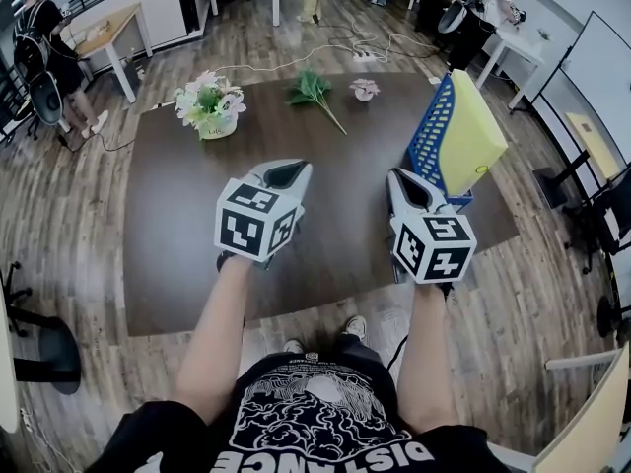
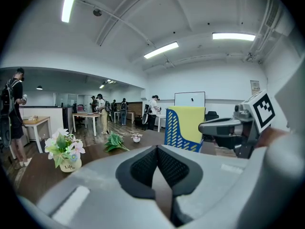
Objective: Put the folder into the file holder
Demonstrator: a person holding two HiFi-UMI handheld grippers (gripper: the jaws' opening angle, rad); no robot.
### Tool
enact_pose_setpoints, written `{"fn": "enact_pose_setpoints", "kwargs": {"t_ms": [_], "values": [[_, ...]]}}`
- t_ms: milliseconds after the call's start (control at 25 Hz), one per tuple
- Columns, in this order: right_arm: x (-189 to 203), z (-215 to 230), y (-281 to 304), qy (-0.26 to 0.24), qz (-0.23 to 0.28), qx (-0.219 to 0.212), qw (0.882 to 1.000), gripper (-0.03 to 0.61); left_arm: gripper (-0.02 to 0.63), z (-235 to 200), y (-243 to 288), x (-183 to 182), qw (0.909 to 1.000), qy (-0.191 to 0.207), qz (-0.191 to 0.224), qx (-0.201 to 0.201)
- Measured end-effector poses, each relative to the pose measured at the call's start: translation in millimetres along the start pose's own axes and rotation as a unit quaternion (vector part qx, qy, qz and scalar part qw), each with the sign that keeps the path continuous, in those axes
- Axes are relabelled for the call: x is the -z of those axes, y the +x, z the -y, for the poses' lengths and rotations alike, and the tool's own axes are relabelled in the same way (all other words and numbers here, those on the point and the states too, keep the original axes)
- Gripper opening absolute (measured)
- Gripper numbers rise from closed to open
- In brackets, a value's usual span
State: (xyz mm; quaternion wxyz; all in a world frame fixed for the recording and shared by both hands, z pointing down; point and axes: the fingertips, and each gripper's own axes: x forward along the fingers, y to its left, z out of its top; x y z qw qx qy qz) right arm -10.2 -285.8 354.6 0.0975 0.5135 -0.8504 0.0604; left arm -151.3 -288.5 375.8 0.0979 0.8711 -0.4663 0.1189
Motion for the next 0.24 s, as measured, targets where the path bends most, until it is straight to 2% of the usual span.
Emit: {"fn": "enact_pose_setpoints", "kwargs": {"t_ms": [240], "values": [[-0.1, 1.6, -4.1, 0.005, 0.003, 0.002, 1.0, 0.0, 0.006, 4.6, 0.2, -0.3, 1.0, 0.002, -0.001, 0.004]]}}
